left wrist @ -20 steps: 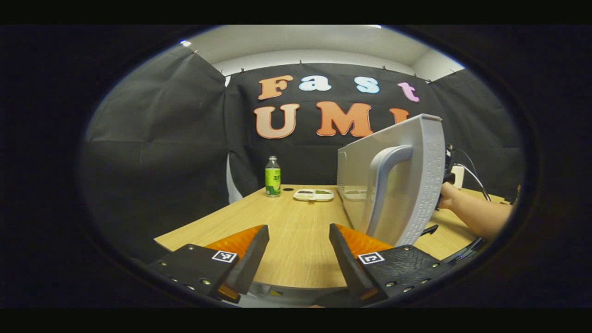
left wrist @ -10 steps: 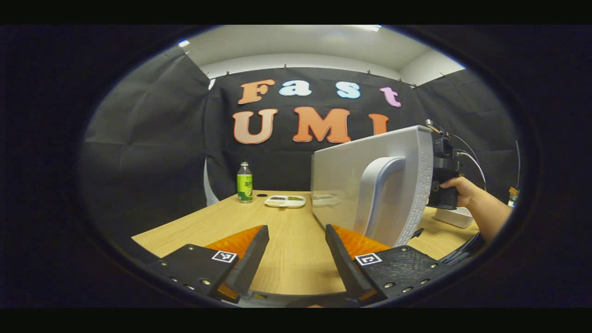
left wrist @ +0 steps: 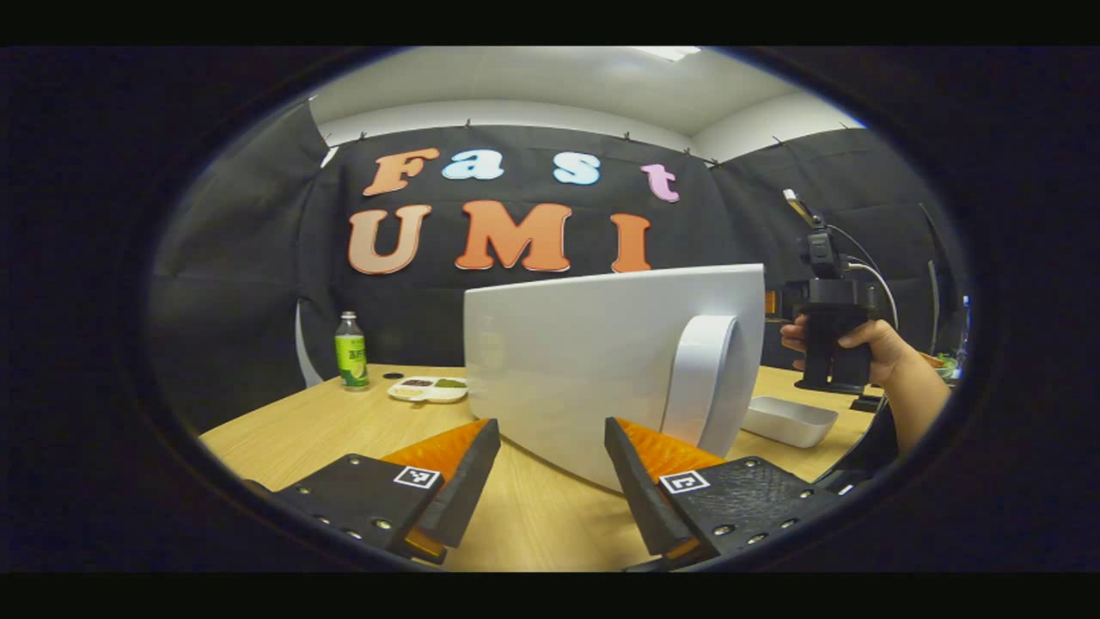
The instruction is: Open the microwave oven with the left hand, put the food in, and close the microwave oven.
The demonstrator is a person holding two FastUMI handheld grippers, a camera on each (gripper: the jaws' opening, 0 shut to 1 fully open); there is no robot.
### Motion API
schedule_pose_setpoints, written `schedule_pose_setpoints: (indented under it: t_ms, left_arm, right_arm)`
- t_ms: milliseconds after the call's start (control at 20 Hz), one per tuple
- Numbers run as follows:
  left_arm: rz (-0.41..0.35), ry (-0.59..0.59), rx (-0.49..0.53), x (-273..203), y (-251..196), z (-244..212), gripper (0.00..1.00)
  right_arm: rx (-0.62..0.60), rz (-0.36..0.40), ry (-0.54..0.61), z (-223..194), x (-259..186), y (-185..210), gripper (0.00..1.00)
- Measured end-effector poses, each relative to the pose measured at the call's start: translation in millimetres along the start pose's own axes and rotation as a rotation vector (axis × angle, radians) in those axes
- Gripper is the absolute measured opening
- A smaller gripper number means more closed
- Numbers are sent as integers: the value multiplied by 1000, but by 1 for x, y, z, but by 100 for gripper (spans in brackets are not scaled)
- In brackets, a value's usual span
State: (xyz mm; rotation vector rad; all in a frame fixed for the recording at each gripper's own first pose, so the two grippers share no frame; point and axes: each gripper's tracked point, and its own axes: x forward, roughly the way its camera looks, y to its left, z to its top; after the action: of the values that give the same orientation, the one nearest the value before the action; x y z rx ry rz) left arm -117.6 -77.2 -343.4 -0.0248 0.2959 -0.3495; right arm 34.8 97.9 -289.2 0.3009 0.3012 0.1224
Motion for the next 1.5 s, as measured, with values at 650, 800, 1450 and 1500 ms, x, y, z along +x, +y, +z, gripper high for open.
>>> schedule_pose_setpoints:
  t_ms: [650,800,1450,1500]
  left_arm:
    - [-178,65,-15,113,-107,-11,11]
    - [-152,78,-32,137,-108,-13,13]
    - [-54,122,-64,244,-101,-19,13]
    - [-35,124,-55,251,-100,-21,14]
  right_arm:
    - [-58,-79,-16,23,-64,-75,90]
    - [-56,-86,-17,22,-70,-82,90]
    - [-56,-143,36,2,-91,-113,90]
    - [-55,-148,38,1,-91,-114,90]
